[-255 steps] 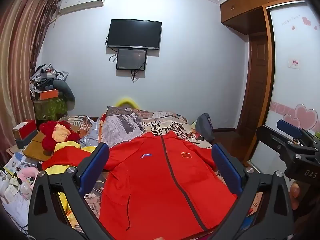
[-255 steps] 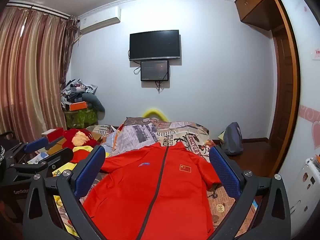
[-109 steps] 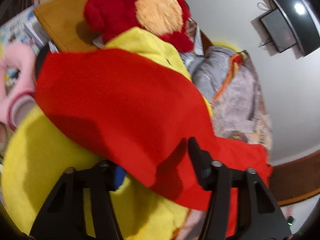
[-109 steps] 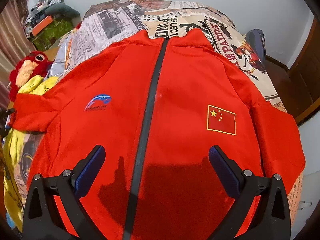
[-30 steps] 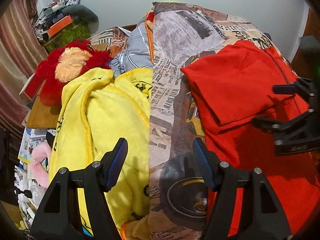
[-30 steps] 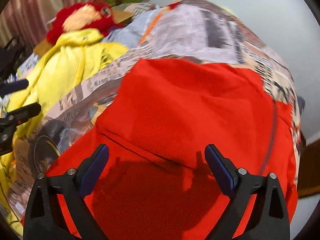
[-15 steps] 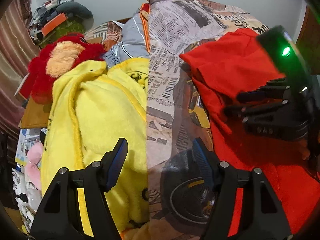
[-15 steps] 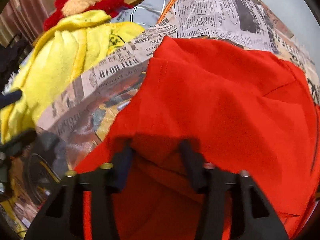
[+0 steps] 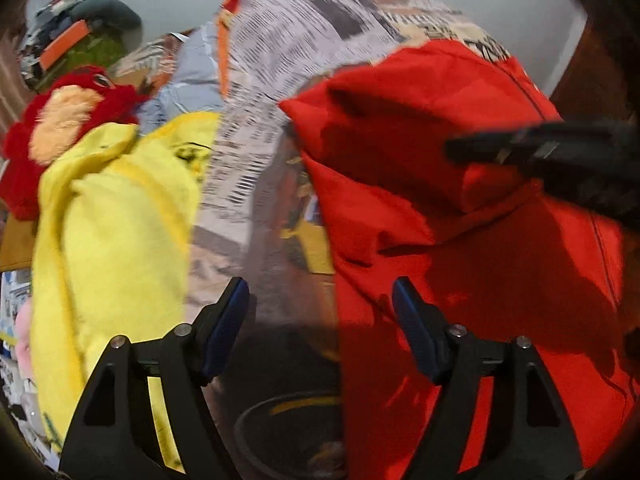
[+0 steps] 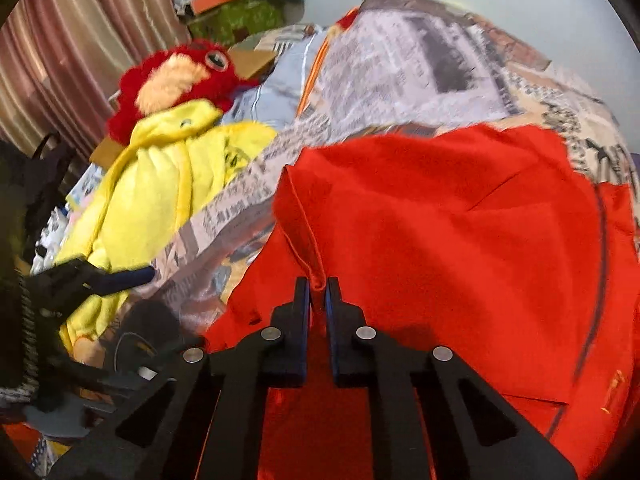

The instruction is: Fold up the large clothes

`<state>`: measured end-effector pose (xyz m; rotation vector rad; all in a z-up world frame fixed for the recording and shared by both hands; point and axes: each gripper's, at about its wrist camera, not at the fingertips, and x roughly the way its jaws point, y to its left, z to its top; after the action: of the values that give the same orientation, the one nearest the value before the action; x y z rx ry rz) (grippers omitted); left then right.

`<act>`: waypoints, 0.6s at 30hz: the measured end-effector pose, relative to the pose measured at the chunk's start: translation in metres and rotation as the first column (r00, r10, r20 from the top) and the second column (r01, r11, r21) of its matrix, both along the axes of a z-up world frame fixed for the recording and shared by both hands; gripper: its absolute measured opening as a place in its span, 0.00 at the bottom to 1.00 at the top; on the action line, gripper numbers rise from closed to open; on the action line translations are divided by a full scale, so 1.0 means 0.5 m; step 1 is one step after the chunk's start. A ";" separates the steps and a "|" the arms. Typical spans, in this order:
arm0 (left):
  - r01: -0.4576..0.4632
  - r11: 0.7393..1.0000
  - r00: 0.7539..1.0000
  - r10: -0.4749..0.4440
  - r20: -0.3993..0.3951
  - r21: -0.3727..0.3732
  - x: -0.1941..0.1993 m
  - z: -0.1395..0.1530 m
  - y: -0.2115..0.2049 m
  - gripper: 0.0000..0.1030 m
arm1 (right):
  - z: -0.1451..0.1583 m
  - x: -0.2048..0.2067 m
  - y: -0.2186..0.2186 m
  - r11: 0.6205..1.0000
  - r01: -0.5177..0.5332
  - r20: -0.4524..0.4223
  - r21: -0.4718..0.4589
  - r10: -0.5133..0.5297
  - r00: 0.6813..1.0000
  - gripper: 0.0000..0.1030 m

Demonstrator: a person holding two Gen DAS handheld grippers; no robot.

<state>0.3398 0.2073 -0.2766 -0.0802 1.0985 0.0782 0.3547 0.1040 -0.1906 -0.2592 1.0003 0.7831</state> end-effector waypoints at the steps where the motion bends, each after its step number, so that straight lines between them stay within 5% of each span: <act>1: -0.002 1.000 1.000 0.002 -0.019 0.010 0.011 -0.010 -0.005 0.71 | 0.014 0.003 -0.008 1.000 0.016 0.013 0.015 -0.016 1.000 0.06; 8: -0.043 0.989 0.997 0.052 -0.058 0.143 0.073 -0.060 -0.017 0.73 | 0.142 0.016 -0.159 0.970 0.160 0.102 0.181 -0.180 0.978 0.06; 18: -0.191 0.972 0.980 0.197 -0.028 0.137 0.076 -0.056 0.031 0.79 | 0.228 0.039 -0.442 0.860 0.406 0.102 0.309 -0.455 0.885 0.06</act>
<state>0.3777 0.2228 -0.3046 -0.0658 1.1213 0.3298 0.3743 -0.1169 -0.0765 0.1434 0.7329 0.4690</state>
